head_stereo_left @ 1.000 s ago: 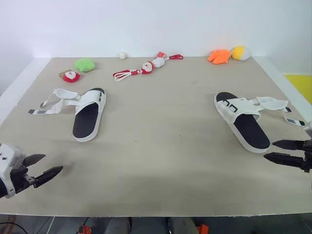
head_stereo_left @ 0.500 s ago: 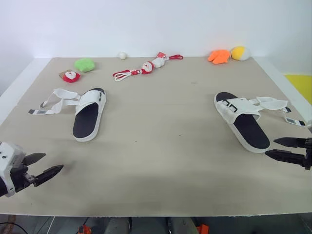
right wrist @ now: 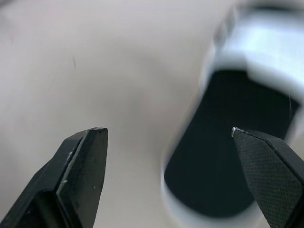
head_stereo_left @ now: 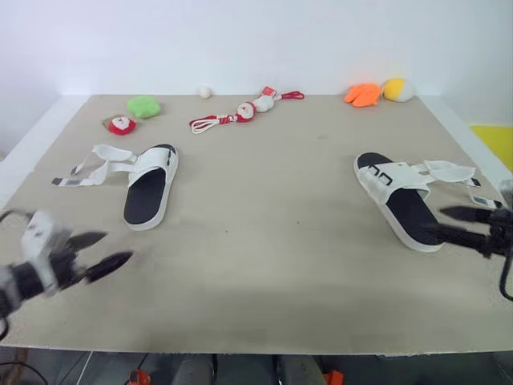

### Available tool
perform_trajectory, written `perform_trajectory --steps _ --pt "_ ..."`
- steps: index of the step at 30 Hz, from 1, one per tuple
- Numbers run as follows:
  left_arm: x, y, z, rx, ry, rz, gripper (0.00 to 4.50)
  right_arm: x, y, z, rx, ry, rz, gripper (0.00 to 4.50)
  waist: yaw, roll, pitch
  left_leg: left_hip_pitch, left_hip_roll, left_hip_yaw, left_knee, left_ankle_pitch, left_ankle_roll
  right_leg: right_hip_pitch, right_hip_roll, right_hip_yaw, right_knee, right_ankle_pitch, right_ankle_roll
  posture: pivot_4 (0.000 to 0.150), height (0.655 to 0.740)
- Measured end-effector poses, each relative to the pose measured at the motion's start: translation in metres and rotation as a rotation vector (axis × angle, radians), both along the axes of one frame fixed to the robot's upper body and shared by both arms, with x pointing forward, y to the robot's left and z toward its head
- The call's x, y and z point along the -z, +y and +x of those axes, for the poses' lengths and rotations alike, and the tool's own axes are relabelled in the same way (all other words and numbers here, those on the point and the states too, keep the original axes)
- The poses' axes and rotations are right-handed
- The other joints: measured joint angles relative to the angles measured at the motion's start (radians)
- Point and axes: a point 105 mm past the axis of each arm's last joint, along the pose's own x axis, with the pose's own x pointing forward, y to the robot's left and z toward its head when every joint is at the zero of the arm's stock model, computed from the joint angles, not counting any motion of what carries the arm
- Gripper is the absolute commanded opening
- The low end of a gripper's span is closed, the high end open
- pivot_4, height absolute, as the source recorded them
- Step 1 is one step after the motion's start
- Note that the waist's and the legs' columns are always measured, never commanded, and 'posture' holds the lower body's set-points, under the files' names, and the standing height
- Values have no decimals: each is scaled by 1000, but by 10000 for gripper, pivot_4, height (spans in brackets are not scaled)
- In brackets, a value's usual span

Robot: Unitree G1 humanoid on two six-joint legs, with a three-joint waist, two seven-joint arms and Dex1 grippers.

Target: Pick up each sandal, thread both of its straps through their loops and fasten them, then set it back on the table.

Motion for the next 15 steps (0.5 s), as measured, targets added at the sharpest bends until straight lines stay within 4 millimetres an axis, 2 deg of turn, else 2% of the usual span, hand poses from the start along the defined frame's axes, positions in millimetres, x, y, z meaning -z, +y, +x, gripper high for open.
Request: perform_trajectory --steps 2,4,6,7,8,9,12,15 --pt "-8 -19 7 63 -24 -27 44323 -5 3 5 16 -58 -35 45000 -2 0 0 -1 -1 2 2 0 0 0 0 3 0 3 4 1500 7400" --pt "-25 -57 25 159 -84 -102 44323 -10 1 12 69 -179 -197 45000 3 0 0 -2 -2 2 4 0 0 0 0 3 -1 5 8 1500 7400" --pt "-34 -95 32 281 -113 -138 44323 -8 8 16 62 -271 -400 45000 1 0 0 -2 -2 3 4 0 0 0 0 5 -1 6 9 1500 7400" --pt "-35 -102 32 301 -113 -141 44323 -8 9 17 58 -287 -430 45000 1 0 0 -2 -2 3 4 0 0 0 0 6 -1 6 9 1500 7400" --pt "-32 -120 36 347 -104 -144 44323 -6 9 18 71 -336 -513 45000 -2 0 0 -2 -2 4 3 0 0 0 0 8 -1 6 9 1500 7400" --pt "-31 -125 36 360 -99 -146 44323 -6 10 19 73 -347 -532 45000 -4 0 0 -2 -2 5 3 0 0 -1 0 8 -1 6 9 1500 7400" --pt "-22 -165 39 454 -73 -166 44323 -10 6 24 93 -471 -798 45000 -4 1 -1 -1 -2 8 3 0 0 -1 0 12 -1 6 9 1500 7400" --pt "-21 -200 44 515 -79 -203 44323 -18 13 32 70 -603 -1004 45000 -6 0 0 1 -2 12 4 1 1 -1 0 15 -1 8 9 1500 7400"
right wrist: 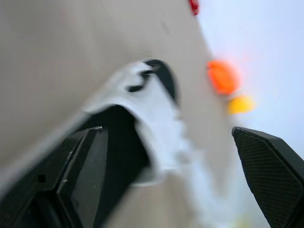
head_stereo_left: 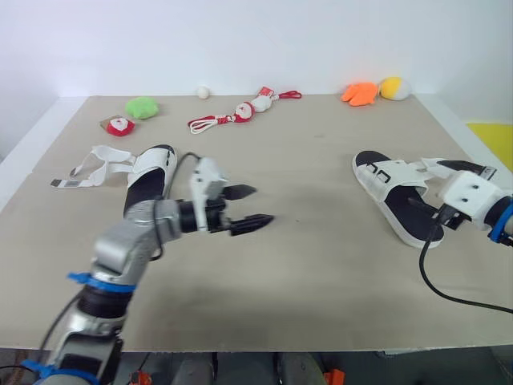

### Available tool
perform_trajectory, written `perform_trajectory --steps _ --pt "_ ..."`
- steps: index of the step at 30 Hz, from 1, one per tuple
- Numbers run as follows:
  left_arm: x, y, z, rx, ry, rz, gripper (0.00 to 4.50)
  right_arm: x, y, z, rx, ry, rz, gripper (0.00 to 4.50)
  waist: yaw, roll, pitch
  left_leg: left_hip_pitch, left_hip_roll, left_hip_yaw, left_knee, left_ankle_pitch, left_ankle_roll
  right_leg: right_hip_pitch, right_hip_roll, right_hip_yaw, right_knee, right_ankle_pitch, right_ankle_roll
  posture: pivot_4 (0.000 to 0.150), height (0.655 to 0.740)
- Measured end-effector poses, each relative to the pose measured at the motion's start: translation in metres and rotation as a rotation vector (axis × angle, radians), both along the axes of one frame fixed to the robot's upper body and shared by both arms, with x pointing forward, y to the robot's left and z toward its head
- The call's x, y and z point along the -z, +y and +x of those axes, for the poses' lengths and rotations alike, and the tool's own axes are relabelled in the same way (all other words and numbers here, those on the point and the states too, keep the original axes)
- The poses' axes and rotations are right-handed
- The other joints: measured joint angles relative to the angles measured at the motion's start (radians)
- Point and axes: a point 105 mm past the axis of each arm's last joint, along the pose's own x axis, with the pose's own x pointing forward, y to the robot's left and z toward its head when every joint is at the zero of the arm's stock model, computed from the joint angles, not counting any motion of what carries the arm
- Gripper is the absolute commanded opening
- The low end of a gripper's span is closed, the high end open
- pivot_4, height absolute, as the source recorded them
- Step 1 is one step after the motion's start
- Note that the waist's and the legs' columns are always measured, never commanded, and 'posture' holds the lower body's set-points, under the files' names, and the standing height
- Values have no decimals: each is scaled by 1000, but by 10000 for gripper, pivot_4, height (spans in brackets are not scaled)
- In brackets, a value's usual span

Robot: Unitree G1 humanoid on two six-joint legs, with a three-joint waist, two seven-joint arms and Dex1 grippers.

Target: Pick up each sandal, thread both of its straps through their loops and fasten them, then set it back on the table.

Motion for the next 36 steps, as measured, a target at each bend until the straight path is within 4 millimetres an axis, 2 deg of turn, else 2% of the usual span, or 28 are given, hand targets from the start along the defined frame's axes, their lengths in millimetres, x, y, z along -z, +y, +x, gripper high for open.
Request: perform_trajectory --steps 5,8,12,16,19,23,29,30,32,33,34,35,36 --pt "-11 -25 9 17 -10 -77 44323 12 10 14 -12 -66 -236 45000 2 0 0 0 -1 2 1 1 2 0 0 4 0 0 -1 1500 7400" --pt "-15 -29 9 25 -17 -86 44323 25 6 17 -8 -58 -305 45000 2 0 0 0 -2 4 0 1 2 0 0 8 0 0 -1 1500 7400" --pt "-14 -27 10 22 -16 -83 44323 37 -3 20 12 -44 -346 45000 0 0 0 1 -3 8 0 1 3 -1 0 11 -1 1 2 1500 7400" --pt "-7 -24 7 11 1 -80 44323 31 -8 31 45 -88 -367 45000 -1 -1 0 2 -3 10 1 1 4 -1 0 13 -1 1 0 1500 7400" --pt "-5 -22 6 -4 5 -80 44323 28 -6 40 46 -111 -368 45000 -2 -1 1 2 -3 10 1 2 4 0 0 14 -1 2 0 1500 7400" --pt "-5 -17 4 -27 -3 -85 44323 35 3 56 33 -121 -344 45000 -2 -2 1 3 -3 11 1 2 5 0 0 14 -1 3 0 1500 7400" --pt "0 -6 6 -64 11 -67 44323 44 4 68 28 -98 -355 45000 -1 -2 1 2 -3 11 1 2 5 0 0 15 -1 2 0 1500 7400" --pt "0 -5 6 -69 11 -67 45000 45 5 71 26 -98 -354 39053 -1 -2 1 2 -4 11 1 2 5 0 0 15 -1 2 0 1500 7400" --pt "0 -6 6 -70 8 -68 45000 47 6 73 24 -92 -366 32130 -1 -2 1 2 -4 11 1 2 5 0 0 15 -1 2 0 1500 7400" --pt "0 -5 6 -73 8 -68 45000 47 5 74 29 -90 -370 25746 -1 -2 1 2 -4 11 1 2 5 0 0 15 -1 2 0 1500 7400" --pt "-1 -5 7 -79 7 -68 45000 48 3 75 36 -88 -378 22297 -1 -2 1 2 -4 11 1 2 5 0 0 15 -1 2 0 1500 7400" --pt "-1 -5 7 -81 5 -68 45000 49 1 75 46 -86 -382 16227 -1 -2 1 2 -4 11 1 2 5 0 0 15 -1 2 0 1500 7400" --pt "-1 -5 6 -81 3 -68 45000 51 -1 75 55 -82 -387 12671 -1 -2 1 2 -4 11 1 2 5 0 0 16 -1 2 0 1500 7400"
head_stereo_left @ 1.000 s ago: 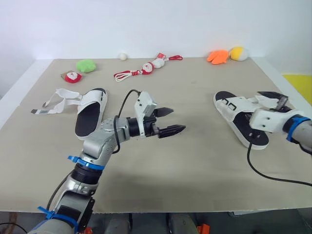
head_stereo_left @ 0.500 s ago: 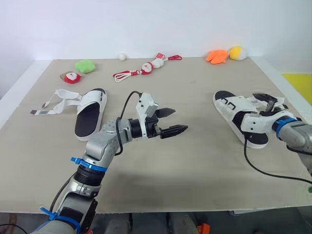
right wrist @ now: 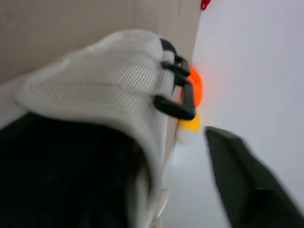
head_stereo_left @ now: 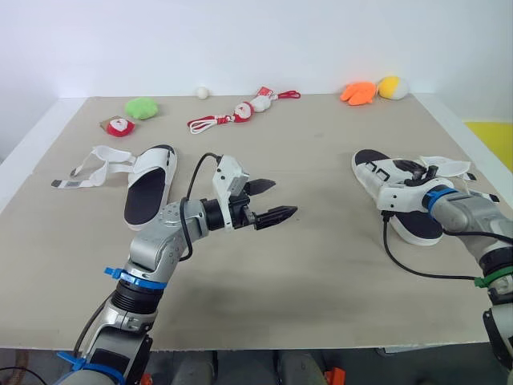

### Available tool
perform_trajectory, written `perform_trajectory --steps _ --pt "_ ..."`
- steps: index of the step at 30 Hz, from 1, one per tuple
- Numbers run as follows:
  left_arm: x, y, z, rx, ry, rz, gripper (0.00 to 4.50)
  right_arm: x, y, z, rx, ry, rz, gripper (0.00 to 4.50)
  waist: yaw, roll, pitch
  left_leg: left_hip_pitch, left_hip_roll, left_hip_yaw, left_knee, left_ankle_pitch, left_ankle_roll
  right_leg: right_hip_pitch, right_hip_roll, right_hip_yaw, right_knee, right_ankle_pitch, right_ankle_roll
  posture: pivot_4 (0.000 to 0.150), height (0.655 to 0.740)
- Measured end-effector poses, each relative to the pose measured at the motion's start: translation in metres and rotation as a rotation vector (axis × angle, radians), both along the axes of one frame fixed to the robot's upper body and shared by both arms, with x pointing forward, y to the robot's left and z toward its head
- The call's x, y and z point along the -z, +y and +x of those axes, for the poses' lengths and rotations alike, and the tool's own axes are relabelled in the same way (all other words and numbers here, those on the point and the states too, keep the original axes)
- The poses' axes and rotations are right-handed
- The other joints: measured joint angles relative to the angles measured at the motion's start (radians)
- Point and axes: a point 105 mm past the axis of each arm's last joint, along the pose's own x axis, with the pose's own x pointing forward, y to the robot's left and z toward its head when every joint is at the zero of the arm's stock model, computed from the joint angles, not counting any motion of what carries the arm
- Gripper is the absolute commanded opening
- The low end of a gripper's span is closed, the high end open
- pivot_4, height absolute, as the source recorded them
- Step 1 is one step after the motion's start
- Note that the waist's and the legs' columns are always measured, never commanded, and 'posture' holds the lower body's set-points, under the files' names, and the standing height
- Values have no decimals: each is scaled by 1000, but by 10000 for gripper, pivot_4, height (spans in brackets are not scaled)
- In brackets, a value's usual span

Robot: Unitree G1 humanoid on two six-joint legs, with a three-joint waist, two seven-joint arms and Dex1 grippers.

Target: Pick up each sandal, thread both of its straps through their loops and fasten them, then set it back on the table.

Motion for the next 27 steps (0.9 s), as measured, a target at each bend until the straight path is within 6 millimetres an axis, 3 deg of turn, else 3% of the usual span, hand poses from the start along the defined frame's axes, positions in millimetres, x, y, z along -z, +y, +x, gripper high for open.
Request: perform_trajectory --steps 1,3,9,13,22,27 --pt "-1 0 0 0 -3 0 45000 1 -3 0 14 2 -6 6787 0 0 0 0 0 0 0 0 0 0 0 0 0 0 0 1500 7400" --pt "-1 0 0 -4 -4 -1 45000 1 -4 0 22 -5 -7 1022 0 0 0 0 0 0 0 0 0 0 0 0 0 0 0 1500 7400" --pt "-1 3 0 -12 -7 -2 45000 0 -4 1 23 -5 -12 1022 -1 0 0 0 0 0 0 0 0 0 0 0 0 0 0 1500 7400" --pt "-5 13 3 -38 -23 0 45000 -1 8 1 -52 -2 -4 1022 -5 0 0 0 0 0 -1 0 0 0 0 0 0 0 0 1500 7400" --pt "-21 59 13 -93 -57 3 45000 -31 98 -20 -601 -13 -18 1022 -30 -1 1 0 0 0 -2 0 0 -1 0 0 0 1 4 1500 7400" --pt "-24 102 7 -112 -63 99 45000 -35 173 -49 -1021 2 -85 1022 -49 -4 3 2 2 0 -5 0 0 -1 2 0 0 1 3 1500 7400"
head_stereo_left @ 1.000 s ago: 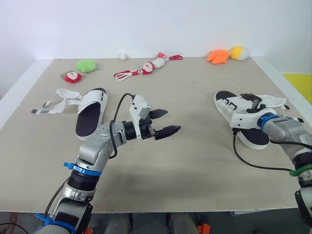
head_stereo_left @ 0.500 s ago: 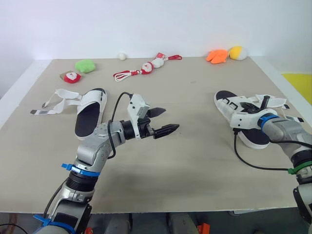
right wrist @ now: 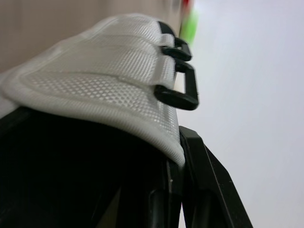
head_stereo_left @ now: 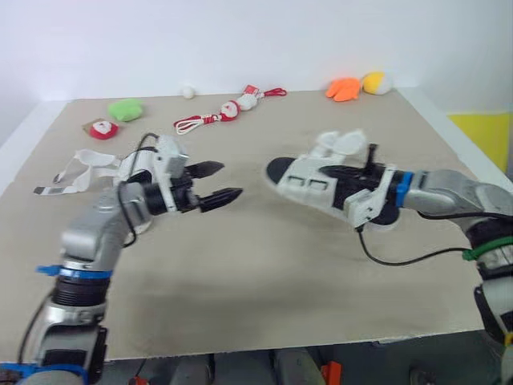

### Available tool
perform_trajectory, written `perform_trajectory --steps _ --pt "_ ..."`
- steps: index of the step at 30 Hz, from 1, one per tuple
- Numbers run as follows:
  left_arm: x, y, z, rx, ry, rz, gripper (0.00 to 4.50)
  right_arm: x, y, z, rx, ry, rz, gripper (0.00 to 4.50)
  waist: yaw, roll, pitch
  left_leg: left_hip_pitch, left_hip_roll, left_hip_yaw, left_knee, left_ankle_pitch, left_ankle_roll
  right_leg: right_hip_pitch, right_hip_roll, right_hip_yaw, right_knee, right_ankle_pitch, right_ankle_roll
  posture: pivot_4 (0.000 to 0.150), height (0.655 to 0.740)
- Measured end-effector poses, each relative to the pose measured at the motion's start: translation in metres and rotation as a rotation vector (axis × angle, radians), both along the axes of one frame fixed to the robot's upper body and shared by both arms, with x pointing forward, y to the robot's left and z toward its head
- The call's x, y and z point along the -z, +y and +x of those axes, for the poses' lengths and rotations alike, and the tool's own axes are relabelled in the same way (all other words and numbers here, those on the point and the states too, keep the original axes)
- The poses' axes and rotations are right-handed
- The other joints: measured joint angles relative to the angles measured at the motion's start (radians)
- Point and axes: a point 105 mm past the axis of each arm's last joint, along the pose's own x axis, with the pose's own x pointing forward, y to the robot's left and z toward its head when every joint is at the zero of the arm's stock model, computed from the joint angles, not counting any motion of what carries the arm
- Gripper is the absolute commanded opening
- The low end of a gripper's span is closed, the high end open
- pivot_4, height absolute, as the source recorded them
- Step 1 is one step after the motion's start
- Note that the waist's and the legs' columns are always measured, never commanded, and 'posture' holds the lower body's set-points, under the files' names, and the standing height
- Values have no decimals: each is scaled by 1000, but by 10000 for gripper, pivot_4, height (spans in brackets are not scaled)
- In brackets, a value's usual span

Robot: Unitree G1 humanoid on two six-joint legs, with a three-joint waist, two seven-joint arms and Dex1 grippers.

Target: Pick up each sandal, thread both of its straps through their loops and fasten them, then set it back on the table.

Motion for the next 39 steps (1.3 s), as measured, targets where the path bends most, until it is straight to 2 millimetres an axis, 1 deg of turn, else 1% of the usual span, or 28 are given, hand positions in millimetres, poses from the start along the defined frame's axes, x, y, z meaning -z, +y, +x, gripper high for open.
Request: perform_trajectory --steps 2,6,8,11,12,16,19,22,25,28,32,38,39 --pt "1 3 -3 10 3 11 45000 7 11 -5 -60 16 -23 1022 4 -2 1 -1 -1 -1 0 0 0 0 0 0 0 0 -1 1500 7400" --pt "10 24 -11 -9 41 80 45000 20 26 -12 -144 30 -90 1022 9 -4 2 -2 -1 -1 0 0 0 -1 0 0 0 -1 -2 1500 7400" --pt "8 33 -13 -23 41 92 45000 26 35 -10 -174 34 -128 1022 9 -4 2 -2 0 -1 0 0 0 -1 0 0 0 -1 -4 1500 7400" --pt "5 36 -15 -29 33 88 45000 29 43 -6 -199 16 -178 1022 9 -4 2 -2 0 -1 0 0 0 -2 0 0 1 -2 -7 1500 7400" --pt "5 36 -15 -32 38 85 45000 27 47 -4 -212 -4 -196 1022 9 -4 2 -2 0 -1 0 0 0 -2 0 0 1 -2 -7 1500 7400" --pt "7 36 -20 -37 45 82 45000 24 57 -6 -267 -40 -186 1022 9 -4 2 -2 0 -2 -1 0 0 -2 0 0 1 -2 -7 1500 7400" --pt "12 35 -26 -35 65 87 45000 35 63 -11 -318 -24 -184 1022 9 -4 2 -2 0 -2 -2 0 -1 -3 0 0 1 -2 -7 1500 7400" --pt "18 38 -30 -38 96 97 45000 38 67 -14 -345 -1 -144 1022 9 -4 3 -2 0 -2 -2 0 -1 -4 1 0 1 -1 -9 1500 7400" --pt "17 41 -31 -43 102 103 45000 40 68 -15 -357 2 -140 1022 9 -4 3 -2 0 -2 -2 0 0 -3 1 0 2 -1 -9 1500 7400" --pt "16 39 -34 -29 91 117 45000 41 69 -16 -368 15 -124 1022 9 -4 3 -2 0 -2 -2 0 0 -3 1 0 1 -2 -11 1500 7400" --pt "19 38 -36 -12 102 124 45000 44 72 -19 -393 26 -126 1022 9 -4 3 -2 0 -2 -2 0 0 -3 1 0 2 -2 -10 1500 7400" --pt "20 36 -36 -3 108 128 45000 45 74 -16 -394 8 -145 1022 9 -4 3 -2 0 -2 -2 0 0 -3 1 0 2 -2 -11 1500 7400" --pt "20 36 -36 -2 107 129 45000 44 74 -16 -392 5 -146 8874 9 -4 3 -2 0 -2 -2 0 0 -3 1 0 2 -2 -11 1500 7400"
